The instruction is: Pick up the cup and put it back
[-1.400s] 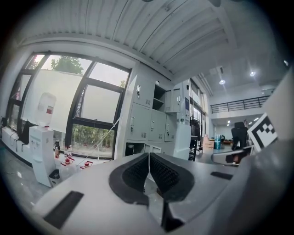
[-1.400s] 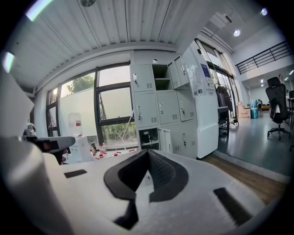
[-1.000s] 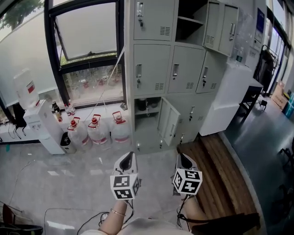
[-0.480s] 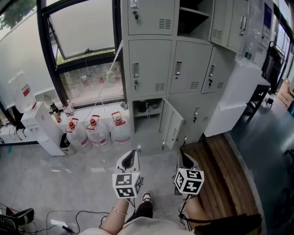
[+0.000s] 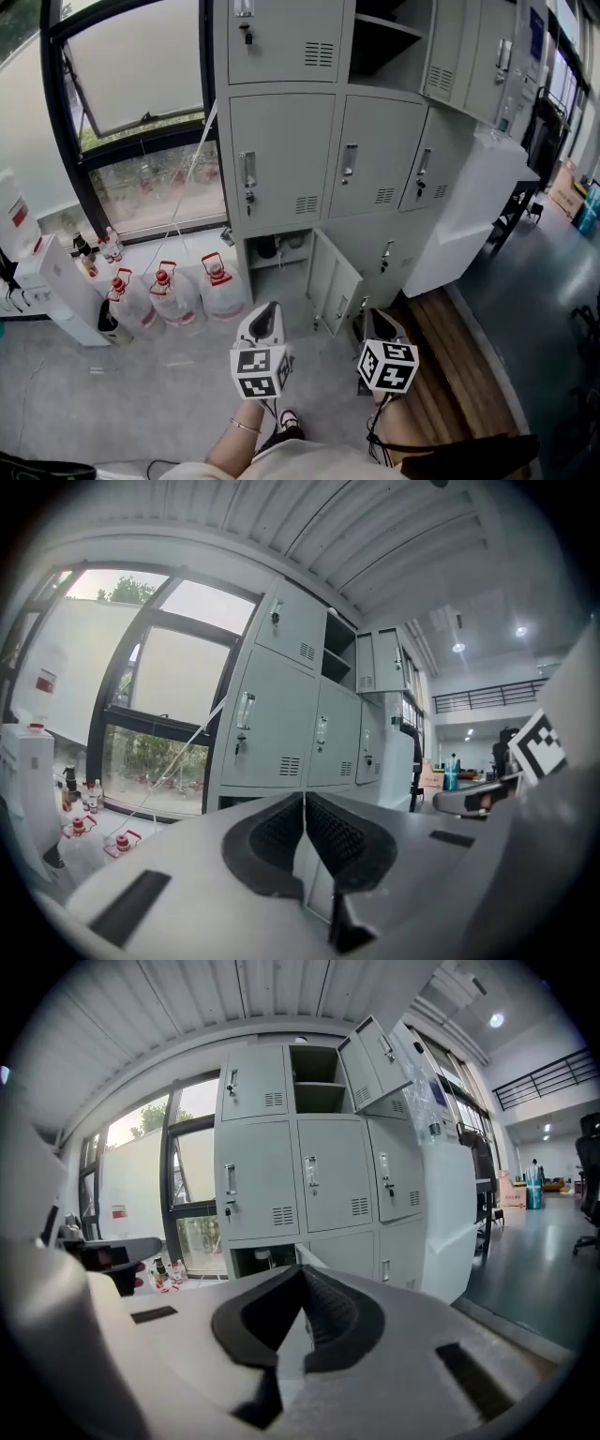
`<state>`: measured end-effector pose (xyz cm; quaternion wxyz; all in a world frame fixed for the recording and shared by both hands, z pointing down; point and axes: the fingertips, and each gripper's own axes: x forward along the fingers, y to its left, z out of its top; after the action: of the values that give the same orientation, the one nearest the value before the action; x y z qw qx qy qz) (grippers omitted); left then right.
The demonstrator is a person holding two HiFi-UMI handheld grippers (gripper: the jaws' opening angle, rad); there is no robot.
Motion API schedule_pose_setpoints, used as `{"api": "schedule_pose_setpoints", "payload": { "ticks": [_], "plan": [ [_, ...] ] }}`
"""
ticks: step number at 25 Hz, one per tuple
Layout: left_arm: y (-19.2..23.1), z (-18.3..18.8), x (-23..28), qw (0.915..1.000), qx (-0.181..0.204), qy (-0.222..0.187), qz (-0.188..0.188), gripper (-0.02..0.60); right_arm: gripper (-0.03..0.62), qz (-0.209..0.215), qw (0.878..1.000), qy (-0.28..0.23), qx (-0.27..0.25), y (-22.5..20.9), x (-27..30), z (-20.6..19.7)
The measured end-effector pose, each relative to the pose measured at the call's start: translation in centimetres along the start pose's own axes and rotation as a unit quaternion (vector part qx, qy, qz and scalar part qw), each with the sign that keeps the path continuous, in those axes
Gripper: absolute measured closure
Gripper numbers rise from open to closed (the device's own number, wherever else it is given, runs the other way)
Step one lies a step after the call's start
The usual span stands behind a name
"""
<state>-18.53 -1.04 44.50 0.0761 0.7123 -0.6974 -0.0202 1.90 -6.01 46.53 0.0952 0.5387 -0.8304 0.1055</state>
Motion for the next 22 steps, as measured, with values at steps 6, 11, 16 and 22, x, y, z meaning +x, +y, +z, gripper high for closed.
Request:
{"api": "schedule_pose_setpoints", "payload": {
  "ticks": [6, 11, 16, 22],
  "plan": [
    [2.5, 2.2, 8.1, 1.0, -0.002, -0.006, -0.001, 0.569, 0.603, -0.008, 1.0, -0.02, -0.009, -1.1, 7.6, 4.8],
    [4.6, 1.5, 12.8, 0.9998, -0.01, 0.012, 0.008, 0.569, 0.603, -0.013, 1.0, -0.011, -0.009, -2.4, 12.3, 5.7],
    [5.2, -0.3, 15.7, 0.999, -0.012, 0.035, 0.023, 0.569, 0.603, -0.021, 1.0, 0.008, 0.003, -5.6, 15.4, 5.0],
    [4.4, -1.4, 17.6, 0.9973, -0.015, 0.048, 0.054, 0.569, 0.602, 0.013, 0.999, 0.031, -0.007, -7.6, 18.4, 4.6]
  ]
}}
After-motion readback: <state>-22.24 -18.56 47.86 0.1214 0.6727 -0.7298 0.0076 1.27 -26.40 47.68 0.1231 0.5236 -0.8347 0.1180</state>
